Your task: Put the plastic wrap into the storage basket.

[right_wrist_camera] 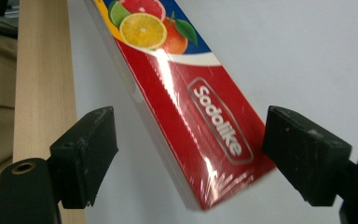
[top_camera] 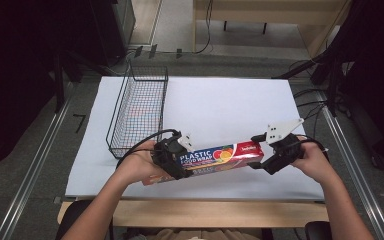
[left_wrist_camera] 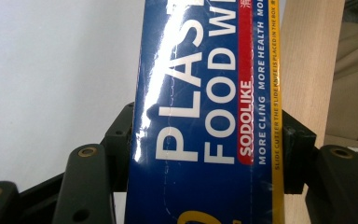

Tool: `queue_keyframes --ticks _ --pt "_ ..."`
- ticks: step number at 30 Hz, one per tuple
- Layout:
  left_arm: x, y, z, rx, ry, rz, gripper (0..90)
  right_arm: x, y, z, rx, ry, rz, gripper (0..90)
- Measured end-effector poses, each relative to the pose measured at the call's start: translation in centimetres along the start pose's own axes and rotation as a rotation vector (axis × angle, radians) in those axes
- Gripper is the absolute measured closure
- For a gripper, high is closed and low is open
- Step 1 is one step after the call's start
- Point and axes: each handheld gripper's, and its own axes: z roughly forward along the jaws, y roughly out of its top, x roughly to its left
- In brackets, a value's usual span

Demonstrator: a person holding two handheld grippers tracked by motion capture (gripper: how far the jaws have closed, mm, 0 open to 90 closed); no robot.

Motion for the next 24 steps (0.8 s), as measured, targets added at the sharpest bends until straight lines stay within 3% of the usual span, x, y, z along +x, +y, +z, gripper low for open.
queue_keyframes --ticks 6,10,16,24 --pt "0.5 -0.3 -1.0 -0.010 0.017 -0.022 39.6 -0.6 -0.7 -0.7 -0.023 -0.039 0.009 18.8" --pt "0.7 -0.5 -1.5 -0.014 0.023 -0.045 39.6 -0.9 -1.2 -0.8 -0.028 -0.039 0.014 18.7" --pt "1.1 -0.8 -2.3 -0.030 0.043 -0.083 39.6 -1.1 -1.8 0.1 -0.017 -0.039 0.014 18.5" --pt "1.9 -1.1 -3.9 -0.072 0.076 -0.154 39.6 -1.5 -2.5 2.0 0.029 -0.073 0.073 18.5"
